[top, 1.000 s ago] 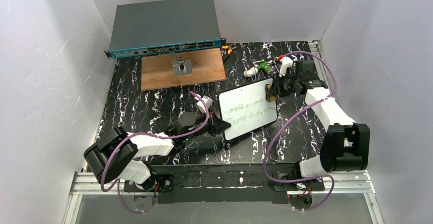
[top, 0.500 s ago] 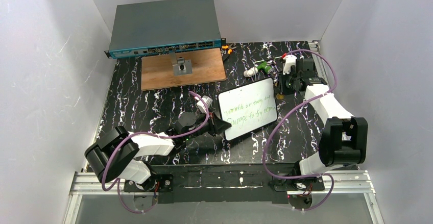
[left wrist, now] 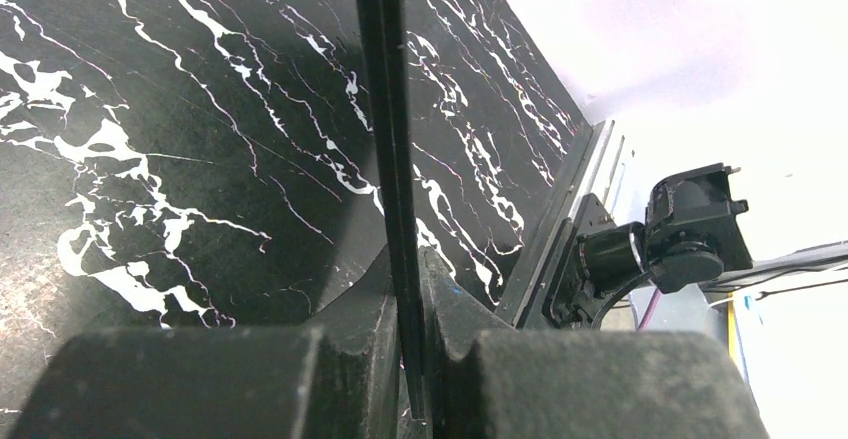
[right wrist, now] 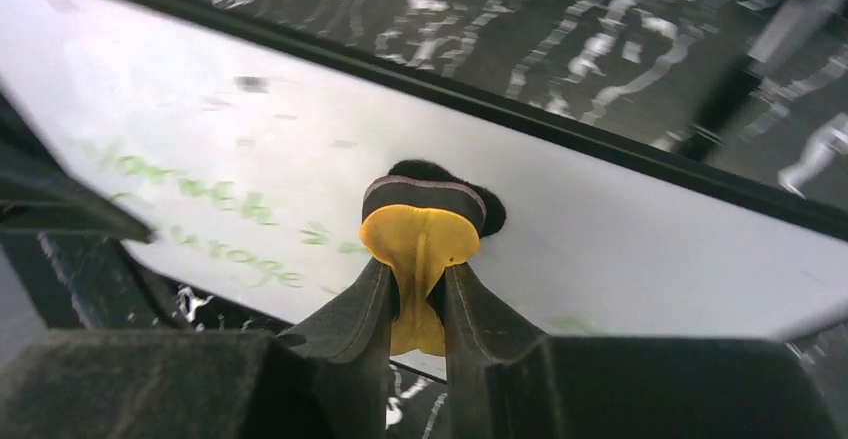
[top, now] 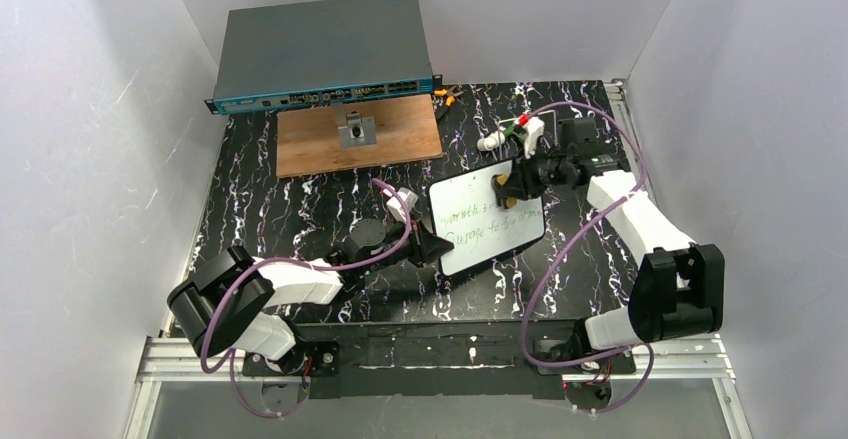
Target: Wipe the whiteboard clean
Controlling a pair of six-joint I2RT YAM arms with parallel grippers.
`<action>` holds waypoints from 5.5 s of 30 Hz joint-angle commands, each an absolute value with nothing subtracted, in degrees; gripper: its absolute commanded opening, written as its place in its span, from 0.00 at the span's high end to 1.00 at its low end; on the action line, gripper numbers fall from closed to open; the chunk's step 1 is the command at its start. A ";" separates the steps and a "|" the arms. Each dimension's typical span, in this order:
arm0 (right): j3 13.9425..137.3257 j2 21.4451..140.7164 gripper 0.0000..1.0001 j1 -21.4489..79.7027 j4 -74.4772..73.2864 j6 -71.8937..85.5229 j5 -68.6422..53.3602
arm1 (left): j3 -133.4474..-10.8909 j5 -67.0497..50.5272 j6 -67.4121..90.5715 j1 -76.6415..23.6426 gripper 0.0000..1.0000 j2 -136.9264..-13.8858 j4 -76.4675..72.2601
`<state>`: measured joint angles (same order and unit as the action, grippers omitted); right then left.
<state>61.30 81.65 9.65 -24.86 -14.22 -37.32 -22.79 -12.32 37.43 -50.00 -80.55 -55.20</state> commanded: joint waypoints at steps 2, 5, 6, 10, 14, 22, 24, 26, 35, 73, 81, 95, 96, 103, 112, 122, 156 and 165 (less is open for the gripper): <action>61.71 77.29 0.99 21.64 -26.93 -17.62 -37.80 | -25.48 -19.87 34.90 -51.11 1.00 -81.18 -56.70; 62.62 76.35 0.99 27.60 -26.88 -17.98 -32.27 | -25.48 -19.69 35.30 -51.08 1.00 -81.75 -57.01; 62.92 76.56 0.99 28.18 -26.72 -17.58 -30.77 | -25.51 -19.68 35.35 -51.08 1.00 -81.82 -56.87; 61.58 77.04 0.99 27.05 -23.42 -17.14 -20.52 | -26.13 -19.29 35.17 -51.12 1.00 -81.74 -55.85; 60.06 76.46 0.99 19.69 -21.73 -15.92 -16.35 | -26.29 -19.54 35.15 -51.07 1.00 -82.19 -56.12; 59.06 75.94 0.99 16.07 -22.23 -15.79 -23.48 | -25.62 -20.04 35.50 -51.11 1.00 -82.20 -57.49; 59.55 75.71 0.99 19.08 -23.31 -17.04 -26.33 | -25.31 -19.88 35.49 -51.07 1.00 -81.81 -57.46; 60.36 75.23 0.99 23.07 -24.19 -18.44 -28.46 | -25.29 -19.78 35.36 -51.07 1.00 -81.59 -57.01; 62.94 77.15 0.99 27.37 -22.60 -16.85 -19.21 | -25.33 -19.20 35.14 -51.07 1.00 -80.45 -55.59; 58.38 77.41 0.99 18.03 -23.59 -18.37 -30.99 | -24.33 -19.77 33.30 -51.08 1.00 -78.28 -54.67; 56.93 76.45 0.99 18.77 -23.54 -20.89 -30.70 | -24.42 -19.81 33.22 -51.13 1.00 -78.25 -54.51; 57.45 78.73 0.99 12.96 -25.00 -20.72 -30.45 | -23.43 -19.60 33.06 -51.12 1.00 -77.39 -55.18; 57.42 78.56 0.99 13.45 -25.79 -21.55 -32.48 | -23.38 -19.53 33.05 -51.12 1.00 -77.37 -55.19; 56.78 76.69 0.99 17.67 -27.87 -24.25 -38.13 | -23.25 -19.42 32.82 -51.13 1.00 -77.20 -54.93; 58.33 79.94 0.99 12.05 -25.20 -20.79 -24.84 | -22.86 -19.16 32.37 -51.10 1.00 -76.28 -54.41; 59.19 81.78 0.99 6.17 -23.15 -17.80 -17.73 | -22.69 -19.51 31.49 -51.07 1.00 -75.19 -53.96; 62.88 76.79 0.99 21.24 -25.02 -20.17 -36.91 | -24.94 -20.68 32.90 -51.12 1.00 -77.23 -53.55; 62.96 74.46 0.99 32.77 -25.26 -19.72 -25.40 | -25.86 -20.24 34.04 -51.14 1.00 -78.62 -53.94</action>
<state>63.16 74.94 31.35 -26.76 -19.97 -33.08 -22.98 -16.32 34.92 -50.39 -78.54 -50.06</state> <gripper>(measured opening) 0.272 0.056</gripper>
